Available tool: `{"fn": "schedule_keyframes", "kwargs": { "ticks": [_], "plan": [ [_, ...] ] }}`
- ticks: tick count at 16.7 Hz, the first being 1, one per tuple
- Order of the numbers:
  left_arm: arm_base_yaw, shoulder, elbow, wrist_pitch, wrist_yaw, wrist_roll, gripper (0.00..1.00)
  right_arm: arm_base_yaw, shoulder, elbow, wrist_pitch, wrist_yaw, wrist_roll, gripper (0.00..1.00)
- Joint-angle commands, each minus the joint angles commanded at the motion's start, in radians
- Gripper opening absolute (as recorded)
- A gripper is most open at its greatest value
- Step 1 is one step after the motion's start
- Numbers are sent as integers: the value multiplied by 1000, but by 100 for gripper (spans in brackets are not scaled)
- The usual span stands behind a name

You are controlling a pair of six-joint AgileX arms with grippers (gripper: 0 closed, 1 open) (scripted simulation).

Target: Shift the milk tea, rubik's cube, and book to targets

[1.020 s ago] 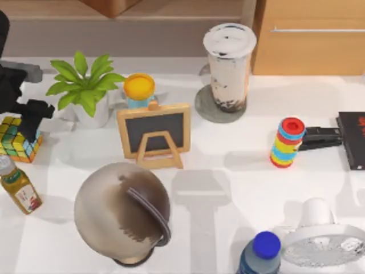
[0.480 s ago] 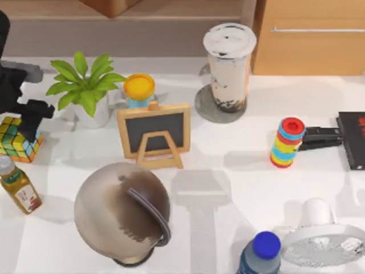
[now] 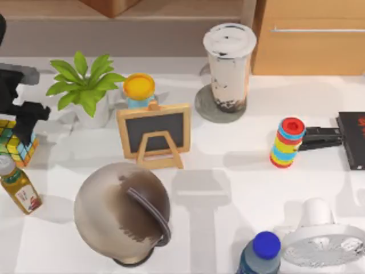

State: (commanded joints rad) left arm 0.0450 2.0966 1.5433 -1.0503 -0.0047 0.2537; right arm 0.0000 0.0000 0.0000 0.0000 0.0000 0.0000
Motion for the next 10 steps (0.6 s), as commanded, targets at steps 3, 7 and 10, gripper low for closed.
{"fn": "schedule_keyframes", "kwargs": {
  "ticks": [3, 7, 10],
  "plan": [
    [0, -21, 36, -46, 2, -2, 0, 0, 0, 0, 0, 0, 0, 100],
    [-15, -21, 64, -51, 7, -12, 0, 0, 0, 0, 0, 0, 0, 100],
    [-12, -19, 61, -48, 6, -10, 0, 0, 0, 0, 0, 0, 0, 100]
  ]
}}
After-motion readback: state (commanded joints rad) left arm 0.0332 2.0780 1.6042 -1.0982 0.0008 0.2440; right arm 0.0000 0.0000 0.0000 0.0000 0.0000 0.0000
